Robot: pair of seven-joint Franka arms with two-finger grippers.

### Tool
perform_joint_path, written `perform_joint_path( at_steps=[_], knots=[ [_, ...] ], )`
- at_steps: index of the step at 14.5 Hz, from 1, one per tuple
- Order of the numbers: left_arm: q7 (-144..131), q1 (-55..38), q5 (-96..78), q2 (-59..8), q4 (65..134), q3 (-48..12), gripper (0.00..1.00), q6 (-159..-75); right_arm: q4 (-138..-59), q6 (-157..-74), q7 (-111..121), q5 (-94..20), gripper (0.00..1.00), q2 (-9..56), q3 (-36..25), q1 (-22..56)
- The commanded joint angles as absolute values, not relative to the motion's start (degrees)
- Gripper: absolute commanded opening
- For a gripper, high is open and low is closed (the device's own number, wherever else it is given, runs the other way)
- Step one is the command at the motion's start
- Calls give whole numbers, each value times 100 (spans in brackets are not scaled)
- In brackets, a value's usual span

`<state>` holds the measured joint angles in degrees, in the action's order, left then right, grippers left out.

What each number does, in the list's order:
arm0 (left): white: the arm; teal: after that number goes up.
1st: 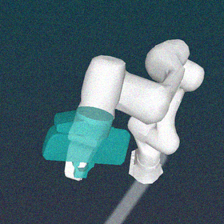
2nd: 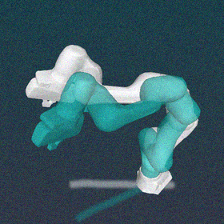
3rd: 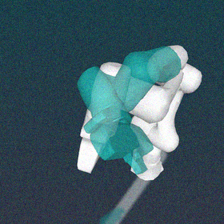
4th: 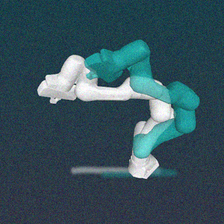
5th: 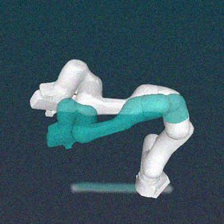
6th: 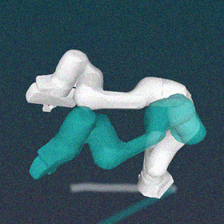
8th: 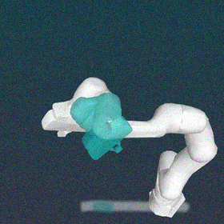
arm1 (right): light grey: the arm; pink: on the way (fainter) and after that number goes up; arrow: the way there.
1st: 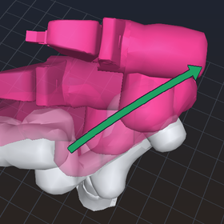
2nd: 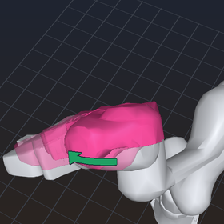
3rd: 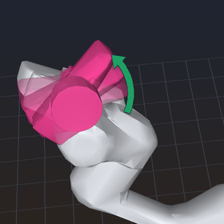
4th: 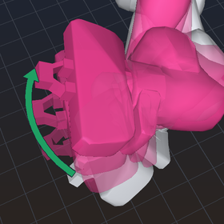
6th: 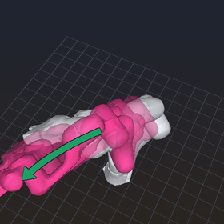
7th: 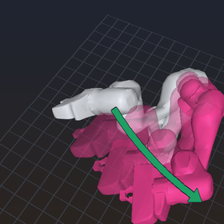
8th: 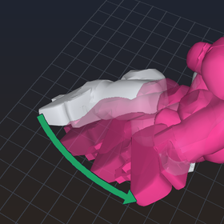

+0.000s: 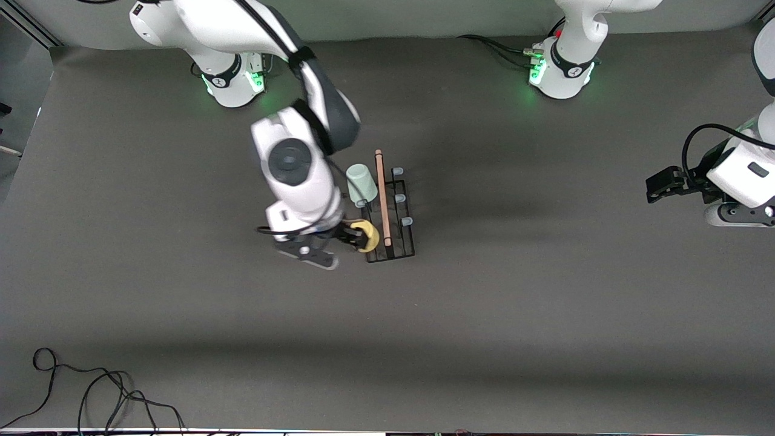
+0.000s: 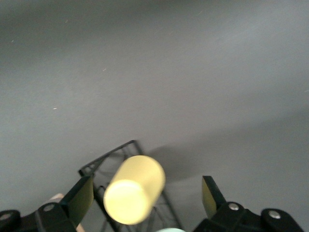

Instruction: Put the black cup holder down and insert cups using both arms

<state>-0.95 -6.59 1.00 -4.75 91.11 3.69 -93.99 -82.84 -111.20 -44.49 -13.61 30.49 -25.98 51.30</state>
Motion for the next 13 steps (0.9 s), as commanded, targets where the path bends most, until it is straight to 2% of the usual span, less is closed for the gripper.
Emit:
perform_joint_path(
  at_steps=[1, 7, 10, 13],
  knots=[
    [-26, -694, 158, -448, 9132, 378, 100, -9404, -8341, -10199, -3659, -1415, 100, 2419, -3083, 5106],
    [-26, -694, 158, -448, 9132, 378, 100, -9396, -8209, -8580, -2918, -1389, 100, 1628, -4173, 5124],
    [-35, -694, 150, -448, 9132, 378, 100, -9396, -8200, -8359, -2331, -1283, 100, 1214, -4596, 5124],
    [-35, -694, 150, -440, 9123, 378, 100, -9404, -8235, -8288, -2050, -978, 100, 950, -4728, 5124]
  ],
)
